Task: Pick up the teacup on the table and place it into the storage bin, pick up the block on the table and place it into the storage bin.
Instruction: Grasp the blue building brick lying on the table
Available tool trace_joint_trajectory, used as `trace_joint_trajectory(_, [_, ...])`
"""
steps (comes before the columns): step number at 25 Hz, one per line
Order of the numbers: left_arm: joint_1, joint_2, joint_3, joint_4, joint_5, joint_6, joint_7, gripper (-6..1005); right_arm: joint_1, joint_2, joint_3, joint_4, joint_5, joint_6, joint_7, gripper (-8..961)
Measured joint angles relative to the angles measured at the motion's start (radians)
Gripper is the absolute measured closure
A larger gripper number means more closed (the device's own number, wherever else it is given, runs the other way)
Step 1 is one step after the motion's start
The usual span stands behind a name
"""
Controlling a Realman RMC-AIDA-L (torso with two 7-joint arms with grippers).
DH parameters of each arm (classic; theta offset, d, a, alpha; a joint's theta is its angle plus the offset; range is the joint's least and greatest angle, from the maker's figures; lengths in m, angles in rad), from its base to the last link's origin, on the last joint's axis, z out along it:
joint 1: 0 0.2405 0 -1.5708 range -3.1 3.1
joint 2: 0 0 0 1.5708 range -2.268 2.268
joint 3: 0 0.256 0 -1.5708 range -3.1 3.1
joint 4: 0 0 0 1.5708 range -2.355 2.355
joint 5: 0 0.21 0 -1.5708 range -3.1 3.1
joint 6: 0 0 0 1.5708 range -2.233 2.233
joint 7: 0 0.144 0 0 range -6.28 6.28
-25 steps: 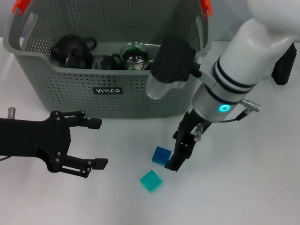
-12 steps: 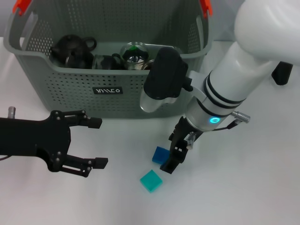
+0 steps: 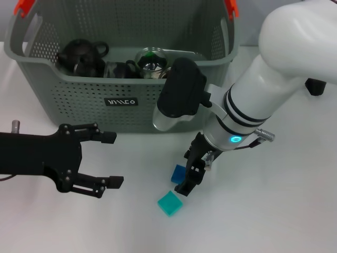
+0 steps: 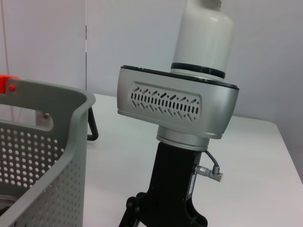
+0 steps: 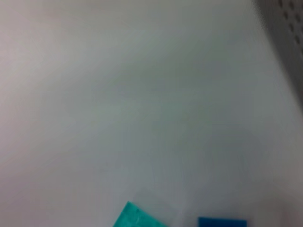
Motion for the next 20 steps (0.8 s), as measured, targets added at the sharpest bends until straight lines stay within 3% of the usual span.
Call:
trace_joint_trajectory(10, [0.000, 0.000, 0.000, 0.000, 0.000, -0.002, 0.000, 54, -0.001, 0.005, -0.028, 0.011, 0.001, 0.039, 0.001, 48])
trace_joint_trajectory(15, [-0.001, 0.000, 0.001, 0.001, 0.000, -0.007, 0.001, 54, -0.004, 0.005, -0.030, 0.017, 0.002, 0.049, 0.001, 183])
trace_joint_trajectory(20, [-0.002, 0.000, 0.001, 0.001, 0.000, -0.008, 0.002, 53, -0.004, 0.005, -0.031, 0.024, 0.002, 0.059, 0.001, 242])
